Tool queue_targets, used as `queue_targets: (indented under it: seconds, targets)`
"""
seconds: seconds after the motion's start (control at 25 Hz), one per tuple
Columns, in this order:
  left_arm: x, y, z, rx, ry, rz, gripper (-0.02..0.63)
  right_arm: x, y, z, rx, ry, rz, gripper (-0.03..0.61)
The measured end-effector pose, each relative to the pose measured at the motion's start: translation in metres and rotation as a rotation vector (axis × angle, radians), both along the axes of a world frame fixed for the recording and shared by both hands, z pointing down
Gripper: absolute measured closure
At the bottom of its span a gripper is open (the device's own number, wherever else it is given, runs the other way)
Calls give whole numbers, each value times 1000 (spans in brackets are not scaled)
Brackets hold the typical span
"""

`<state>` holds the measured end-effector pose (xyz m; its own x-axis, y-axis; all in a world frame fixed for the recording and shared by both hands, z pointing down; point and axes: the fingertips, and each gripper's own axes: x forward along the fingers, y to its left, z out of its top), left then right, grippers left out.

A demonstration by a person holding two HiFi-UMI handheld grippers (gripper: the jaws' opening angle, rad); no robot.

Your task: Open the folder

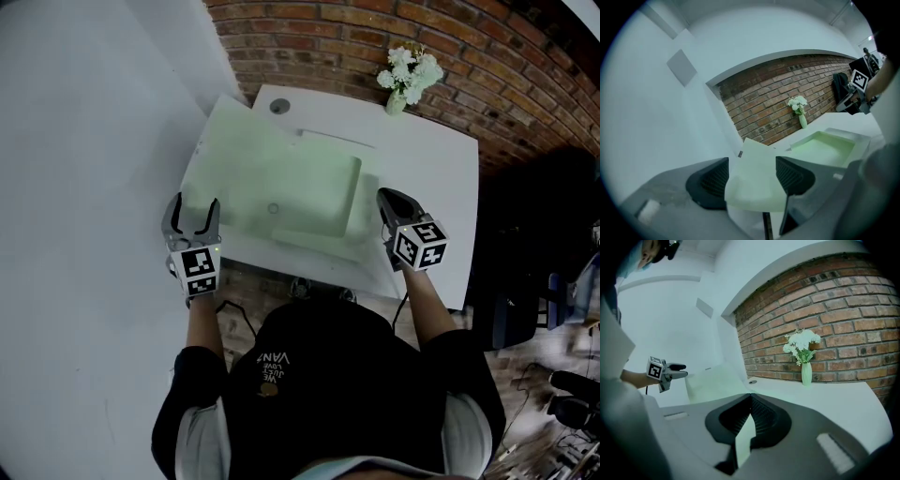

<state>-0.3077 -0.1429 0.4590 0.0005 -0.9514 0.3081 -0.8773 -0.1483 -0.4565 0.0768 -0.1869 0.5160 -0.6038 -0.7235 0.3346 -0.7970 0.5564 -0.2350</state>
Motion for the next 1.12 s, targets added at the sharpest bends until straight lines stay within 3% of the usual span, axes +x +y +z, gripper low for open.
queue_targets:
  seconds: [0.64, 0.92, 1.12]
  targets:
    - [92, -18, -6, 18, 83, 176, 305, 6, 20, -29, 33, -58, -7, 578]
    - [130, -25, -5, 17, 168, 256, 305, 7, 22, -41, 63, -75, 18, 578]
    - [153, -25, -2, 1, 187, 309, 305, 12, 25, -44, 65, -93, 54, 578]
